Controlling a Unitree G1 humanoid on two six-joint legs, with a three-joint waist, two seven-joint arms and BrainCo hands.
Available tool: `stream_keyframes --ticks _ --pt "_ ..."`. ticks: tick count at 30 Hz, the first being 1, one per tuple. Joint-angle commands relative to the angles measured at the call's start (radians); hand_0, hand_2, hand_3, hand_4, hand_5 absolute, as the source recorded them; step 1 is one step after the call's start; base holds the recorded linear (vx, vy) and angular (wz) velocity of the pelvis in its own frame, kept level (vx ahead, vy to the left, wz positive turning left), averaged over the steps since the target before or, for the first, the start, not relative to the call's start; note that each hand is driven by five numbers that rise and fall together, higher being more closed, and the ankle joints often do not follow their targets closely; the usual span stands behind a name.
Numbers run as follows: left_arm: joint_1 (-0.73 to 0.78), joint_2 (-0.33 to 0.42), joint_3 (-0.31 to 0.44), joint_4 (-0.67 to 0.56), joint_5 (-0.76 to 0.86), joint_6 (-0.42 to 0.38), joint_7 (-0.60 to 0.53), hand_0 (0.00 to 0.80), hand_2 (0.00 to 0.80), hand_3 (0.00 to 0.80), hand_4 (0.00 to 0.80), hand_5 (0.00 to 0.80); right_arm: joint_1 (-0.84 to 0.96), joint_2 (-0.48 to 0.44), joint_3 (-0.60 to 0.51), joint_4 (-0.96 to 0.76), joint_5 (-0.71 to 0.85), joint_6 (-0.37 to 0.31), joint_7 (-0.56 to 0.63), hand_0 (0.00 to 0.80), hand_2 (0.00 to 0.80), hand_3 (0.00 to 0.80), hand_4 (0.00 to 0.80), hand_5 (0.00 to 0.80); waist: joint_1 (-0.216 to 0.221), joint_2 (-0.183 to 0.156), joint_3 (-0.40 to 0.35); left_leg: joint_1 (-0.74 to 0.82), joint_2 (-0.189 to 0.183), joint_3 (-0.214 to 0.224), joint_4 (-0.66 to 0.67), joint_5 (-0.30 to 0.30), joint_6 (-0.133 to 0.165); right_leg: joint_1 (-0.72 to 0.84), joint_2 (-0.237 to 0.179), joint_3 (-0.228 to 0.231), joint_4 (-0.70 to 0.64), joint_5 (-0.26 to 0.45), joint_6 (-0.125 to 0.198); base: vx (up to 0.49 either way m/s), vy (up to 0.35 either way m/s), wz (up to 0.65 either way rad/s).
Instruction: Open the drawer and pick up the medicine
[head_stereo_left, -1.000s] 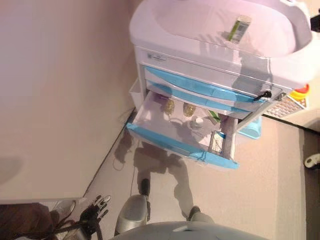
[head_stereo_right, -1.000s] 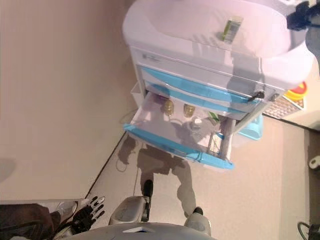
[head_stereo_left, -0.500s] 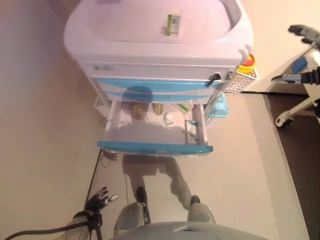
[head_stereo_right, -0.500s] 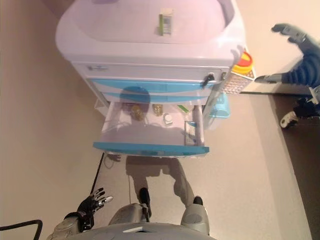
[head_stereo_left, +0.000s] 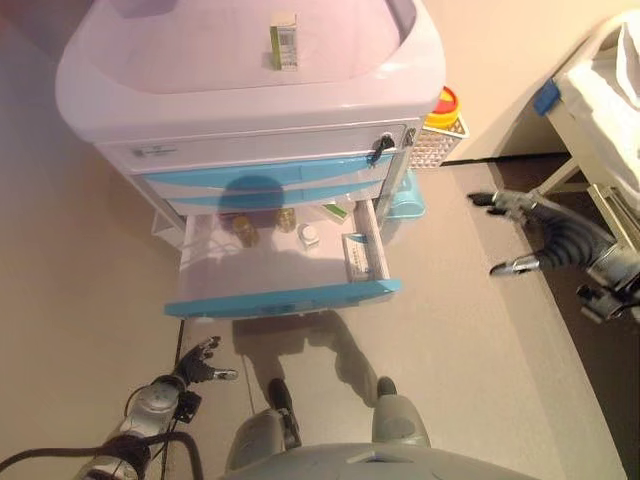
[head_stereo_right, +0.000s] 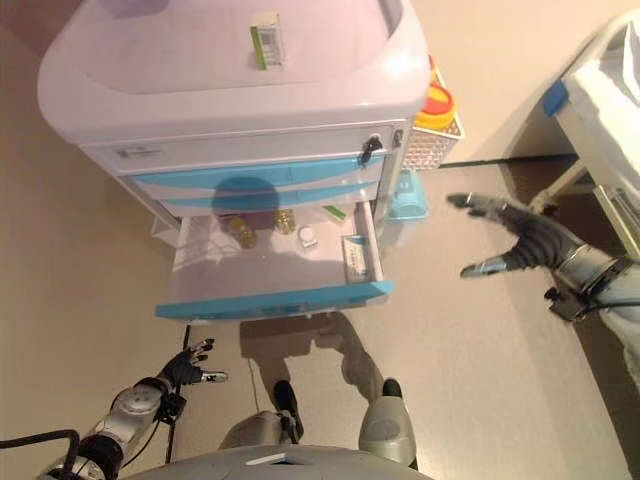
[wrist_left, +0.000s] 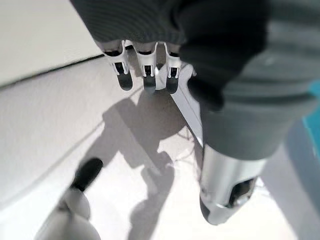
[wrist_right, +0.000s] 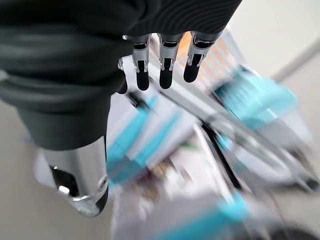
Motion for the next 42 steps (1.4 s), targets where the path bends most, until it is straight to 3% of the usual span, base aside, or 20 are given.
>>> stream_keyframes --ticks 1,7,12,13,18,24,31,42 --pt "-0.036 0.068 0.004 -0.030 0.049 -0.015 0.024 0.000 0.000 0.000 0.000 0.000 -0.016 0.058 0.018 0.036 -0.006 0.002 0.073 0.000 0.000 0.000 0.000 0.000 0.006 -0.004 0.035 0.021 -0.010 -0.024 0.085 -0.126 0.036 -0.121 -0.002 -0.030 0.082 0.143 0.012 -0.072 0.020 -0.07" --pt "-0.107 0.115 -0.015 -0.001 0.041 -0.022 0.032 0.000 0.000 0.000 0.000 0.000 0.024 0.113 0.069 0.180 0.058 0.015 0.099 0.000 0.000 0.000 0.000 0.000 -0.023 0.000 0.053 0.002 -0.010 -0.008 0.110 -0.127 0.034 -0.146 -0.006 -0.024 0.089 0.155 0.014 -0.048 0.033 -0.09" --pt "-0.167 0.147 -0.016 0.005 0.026 -0.001 0.017 0.000 0.000 0.000 0.000 0.000 0.060 0.192 0.129 0.465 0.016 0.053 0.101 0.000 0.000 0.000 0.000 0.000 -0.039 0.004 0.067 -0.006 -0.011 0.003 0.126 -0.132 0.029 -0.163 -0.012 -0.023 0.094 0.164 0.018 -0.027 0.030 -0.04" --pt "-0.185 0.155 -0.024 0.002 0.016 0.011 0.014 0.000 0.000 0.000 0.000 0.000 0.063 0.215 0.158 0.549 0.016 0.026 0.105 0.000 0.000 0.000 0.000 0.000 -0.041 0.006 0.071 -0.005 -0.011 0.004 0.126 -0.131 0.029 -0.163 -0.013 -0.024 0.093 0.163 0.017 -0.022 0.023 -0.09" --pt "-0.266 0.162 -0.069 0.003 -0.013 0.052 0.017 0.000 0.000 0.000 0.000 0.000 0.037 0.302 0.280 0.701 0.084 0.039 0.141 0.000 0.000 0.000 0.000 0.000 -0.042 0.011 0.079 -0.015 -0.012 0.001 0.141 -0.131 0.031 -0.175 -0.016 -0.023 0.096 0.161 0.012 -0.015 0.012 -0.05" --pt "-0.337 0.143 -0.117 0.005 -0.025 0.088 0.018 0.000 0.000 0.000 0.000 0.000 -0.008 0.414 0.397 0.753 0.211 0.054 0.197 0.000 0.000 0.000 0.000 0.000 -0.038 0.027 0.081 -0.026 -0.023 -0.004 0.145 -0.129 0.033 -0.186 -0.017 -0.026 0.098 0.154 0.008 -0.009 0.012 0.00" --pt "-0.385 0.125 -0.118 0.065 -0.059 0.093 0.020 0.000 0.000 0.000 0.000 0.000 -0.013 0.514 0.450 0.769 0.339 0.063 0.255 0.000 0.000 0.000 0.000 0.000 -0.053 0.046 0.078 -0.020 -0.032 0.009 0.135 -0.127 0.032 -0.193 -0.022 -0.024 0.096 0.151 0.004 -0.007 0.056 -0.03" --pt "-0.505 0.168 -0.094 0.239 -0.136 0.036 0.032 0.000 0.000 0.000 0.000 0.000 -0.016 0.525 0.472 0.760 0.461 0.071 0.322 0.000 0.000 0.000 0.000 0.000 -0.092 0.063 0.095 -0.046 -0.039 0.025 0.162 -0.135 0.025 -0.236 -0.026 0.004 0.108 0.148 -0.006 0.011 0.066 -0.03"
